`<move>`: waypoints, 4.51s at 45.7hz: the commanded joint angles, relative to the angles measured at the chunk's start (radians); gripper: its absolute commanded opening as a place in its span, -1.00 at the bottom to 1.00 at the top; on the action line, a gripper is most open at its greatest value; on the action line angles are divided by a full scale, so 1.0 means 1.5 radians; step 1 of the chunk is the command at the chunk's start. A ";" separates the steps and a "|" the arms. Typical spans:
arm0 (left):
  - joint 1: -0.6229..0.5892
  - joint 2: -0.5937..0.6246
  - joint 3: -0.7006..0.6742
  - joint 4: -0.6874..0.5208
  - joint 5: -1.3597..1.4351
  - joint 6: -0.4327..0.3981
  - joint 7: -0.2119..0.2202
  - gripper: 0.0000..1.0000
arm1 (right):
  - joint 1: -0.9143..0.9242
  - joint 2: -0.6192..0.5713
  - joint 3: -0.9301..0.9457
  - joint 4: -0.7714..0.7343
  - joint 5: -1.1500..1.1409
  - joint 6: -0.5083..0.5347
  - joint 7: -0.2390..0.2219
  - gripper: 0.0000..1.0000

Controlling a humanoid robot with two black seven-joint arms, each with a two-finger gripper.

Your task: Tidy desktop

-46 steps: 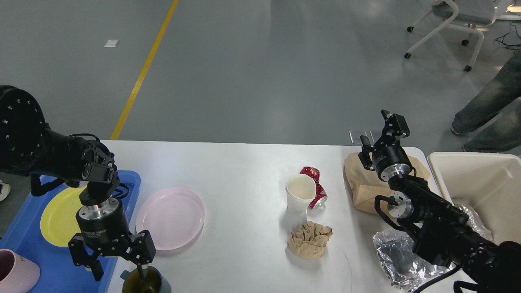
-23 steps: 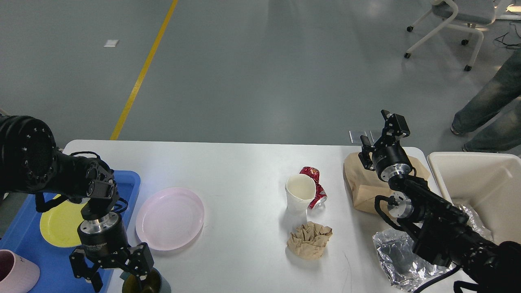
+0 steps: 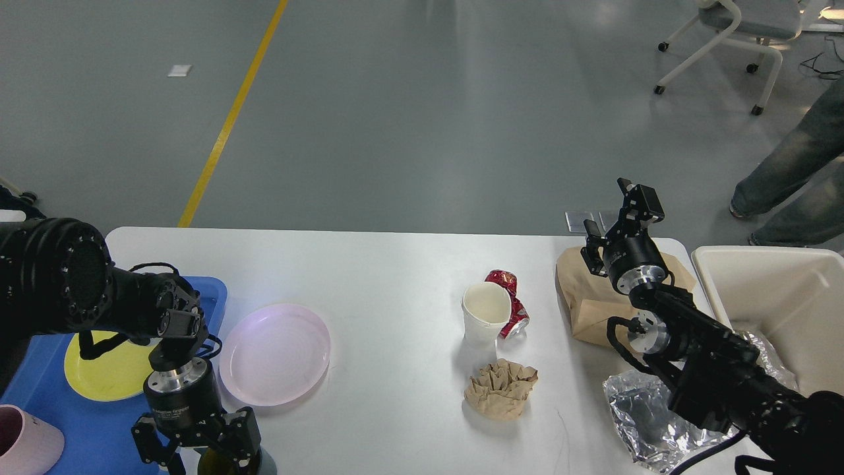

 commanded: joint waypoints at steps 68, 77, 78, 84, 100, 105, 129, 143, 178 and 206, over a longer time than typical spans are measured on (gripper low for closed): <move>-0.146 0.218 0.069 -0.008 0.032 0.000 -0.001 -1.00 | 0.000 0.000 0.000 0.000 0.000 0.000 0.000 1.00; -0.081 0.284 0.065 0.025 0.032 0.000 -0.002 -1.00 | 0.000 0.000 0.000 0.000 0.000 0.001 0.000 1.00; -0.073 0.286 0.064 0.033 0.032 0.000 -0.002 -1.00 | 0.000 0.000 0.000 0.000 0.000 0.000 0.000 1.00; -0.035 0.288 0.064 0.069 0.032 0.000 -0.004 -1.00 | 0.000 0.000 0.000 0.000 0.000 0.000 0.000 1.00; 0.023 0.281 0.028 0.122 0.031 0.000 -0.003 -1.00 | 0.000 0.000 0.000 0.000 0.000 0.000 0.000 1.00; 0.032 0.280 0.027 0.122 0.031 0.000 -0.003 -1.00 | 0.000 0.000 0.000 0.000 0.000 0.000 0.000 1.00; 0.076 0.272 -0.005 0.154 0.030 0.000 -0.001 -0.69 | 0.000 0.000 0.000 0.000 0.000 0.001 0.000 1.00; 0.077 0.257 -0.005 0.162 0.030 0.000 -0.001 0.00 | 0.000 0.000 0.000 0.000 0.000 0.001 0.000 1.00; -0.285 0.168 0.150 0.082 0.015 0.000 -0.015 0.85 | 0.000 0.000 0.000 0.001 0.000 0.001 0.000 1.00; -0.198 -0.035 0.094 -0.033 -0.036 0.138 -0.038 0.86 | 0.000 0.000 0.000 0.000 0.000 0.000 0.000 1.00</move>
